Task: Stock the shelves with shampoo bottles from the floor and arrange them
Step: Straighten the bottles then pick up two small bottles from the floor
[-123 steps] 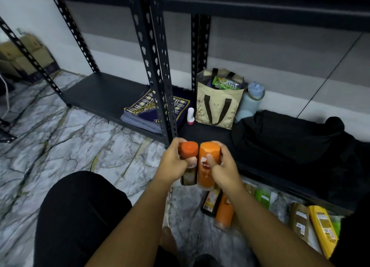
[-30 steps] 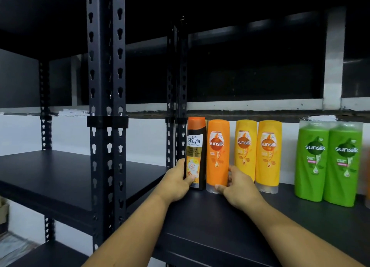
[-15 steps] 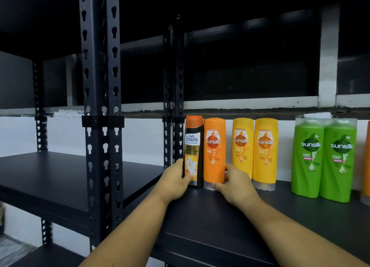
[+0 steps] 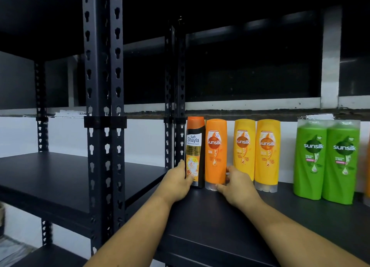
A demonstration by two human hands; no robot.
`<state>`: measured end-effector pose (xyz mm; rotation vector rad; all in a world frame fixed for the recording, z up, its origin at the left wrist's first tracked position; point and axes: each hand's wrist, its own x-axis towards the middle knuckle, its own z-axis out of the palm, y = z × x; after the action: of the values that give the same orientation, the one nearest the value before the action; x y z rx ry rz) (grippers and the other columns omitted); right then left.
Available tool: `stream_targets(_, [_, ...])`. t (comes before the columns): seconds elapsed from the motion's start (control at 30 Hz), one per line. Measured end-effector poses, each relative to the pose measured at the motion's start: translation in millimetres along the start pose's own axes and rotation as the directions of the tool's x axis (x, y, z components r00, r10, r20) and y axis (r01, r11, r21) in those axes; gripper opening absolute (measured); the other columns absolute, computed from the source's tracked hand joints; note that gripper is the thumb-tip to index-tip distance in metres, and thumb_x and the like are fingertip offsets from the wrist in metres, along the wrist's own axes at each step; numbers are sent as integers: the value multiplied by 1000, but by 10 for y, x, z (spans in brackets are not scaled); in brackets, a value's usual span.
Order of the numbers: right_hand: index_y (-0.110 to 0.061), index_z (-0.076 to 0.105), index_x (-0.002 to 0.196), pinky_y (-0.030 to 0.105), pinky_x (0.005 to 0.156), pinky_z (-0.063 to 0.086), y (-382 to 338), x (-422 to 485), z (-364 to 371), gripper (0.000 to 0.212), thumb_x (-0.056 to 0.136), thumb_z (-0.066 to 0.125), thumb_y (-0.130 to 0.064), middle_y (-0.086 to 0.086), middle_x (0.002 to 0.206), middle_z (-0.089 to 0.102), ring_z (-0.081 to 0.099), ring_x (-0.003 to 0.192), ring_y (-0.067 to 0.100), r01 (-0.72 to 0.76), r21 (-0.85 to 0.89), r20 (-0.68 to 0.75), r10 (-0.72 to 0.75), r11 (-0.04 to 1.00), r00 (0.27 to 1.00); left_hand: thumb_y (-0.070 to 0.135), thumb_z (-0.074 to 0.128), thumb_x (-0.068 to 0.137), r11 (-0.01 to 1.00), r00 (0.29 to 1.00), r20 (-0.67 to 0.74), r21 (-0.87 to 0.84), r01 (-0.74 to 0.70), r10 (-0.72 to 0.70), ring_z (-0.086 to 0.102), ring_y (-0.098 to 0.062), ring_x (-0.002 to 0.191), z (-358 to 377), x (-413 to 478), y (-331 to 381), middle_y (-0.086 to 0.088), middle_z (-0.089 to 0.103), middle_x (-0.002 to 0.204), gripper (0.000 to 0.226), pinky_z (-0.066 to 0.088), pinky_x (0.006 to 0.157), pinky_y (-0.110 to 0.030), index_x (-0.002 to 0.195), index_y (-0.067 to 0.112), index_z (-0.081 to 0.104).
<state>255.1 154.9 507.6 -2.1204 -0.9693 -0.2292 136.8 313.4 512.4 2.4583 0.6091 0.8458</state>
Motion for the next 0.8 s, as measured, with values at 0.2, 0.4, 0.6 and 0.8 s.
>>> stream_targets(0.2, [-17,53,129,37,96,51,2,6,7,48,89,75,-29,7,128,64,62,116,27,5,-37,1,-5,999,1000,32,54,105,999,1000,10,41,29,-29,62,-18,117,8,7,-12,-1,64,132,37,51,98,-33,140,19,47])
stream_targets(0.4, [-16,55,128,35,94,51,16,8,14,46,89,75,-31,7,126,66,63,115,27,11,-52,-2,-11,999,1000,36,51,104,992,999,-13,117,47,-46,64,-24,113,38,3,14,-4,66,127,37,53,99,-45,137,20,47])
stream_targets(0.6, [-19,60,105,29,76,48,0,3,18,31,89,73,-42,4,106,67,64,100,23,-13,-151,-9,12,988,1000,43,43,105,968,996,-17,234,89,-87,63,-26,113,38,-18,14,-3,68,123,32,44,108,-53,128,22,50])
stream_targets(0.8, [-24,50,74,28,60,46,-57,-59,-56,37,79,73,-53,0,83,64,61,78,18,-47,-194,-52,37,980,998,57,48,99,981,992,49,163,104,-114,64,-20,110,-52,-131,45,2,67,122,44,51,101,-44,129,25,55])
